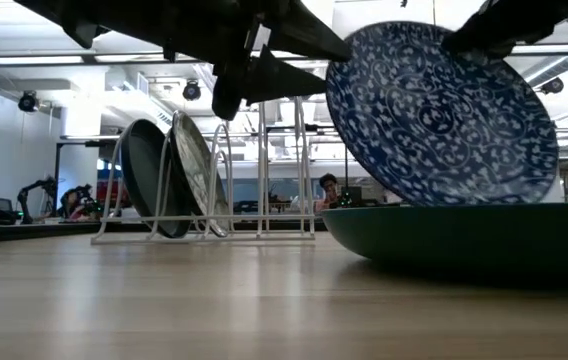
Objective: Sort dishes
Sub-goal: Put the blue pattern plate into the white dish rack
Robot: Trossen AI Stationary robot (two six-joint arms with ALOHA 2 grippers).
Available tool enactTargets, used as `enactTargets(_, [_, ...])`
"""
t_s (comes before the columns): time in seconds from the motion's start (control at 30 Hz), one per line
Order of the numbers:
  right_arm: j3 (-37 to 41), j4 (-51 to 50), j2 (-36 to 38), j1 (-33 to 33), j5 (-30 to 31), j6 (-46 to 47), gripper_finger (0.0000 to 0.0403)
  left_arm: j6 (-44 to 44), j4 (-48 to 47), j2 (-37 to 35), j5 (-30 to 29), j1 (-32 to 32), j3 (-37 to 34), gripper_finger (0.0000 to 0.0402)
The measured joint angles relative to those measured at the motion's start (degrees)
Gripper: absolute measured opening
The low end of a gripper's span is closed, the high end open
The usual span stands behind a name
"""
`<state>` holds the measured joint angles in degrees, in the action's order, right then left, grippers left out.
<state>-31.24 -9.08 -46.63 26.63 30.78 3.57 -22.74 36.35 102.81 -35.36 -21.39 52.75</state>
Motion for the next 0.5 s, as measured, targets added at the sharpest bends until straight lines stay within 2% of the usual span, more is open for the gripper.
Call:
enactTargets(0.3, [0.0,8.02,0.0,0.02,0.86,-5.33,0.0,-0.47,0.56,3.12,0.31,-0.15,1.9,0.0211])
enactTargets(0.5, [0.0,8.9,0.02,0.02,0.72,-6.22,0.0,2.22,0.77,3.97,-0.32,-0.28,3.75,0.0163])
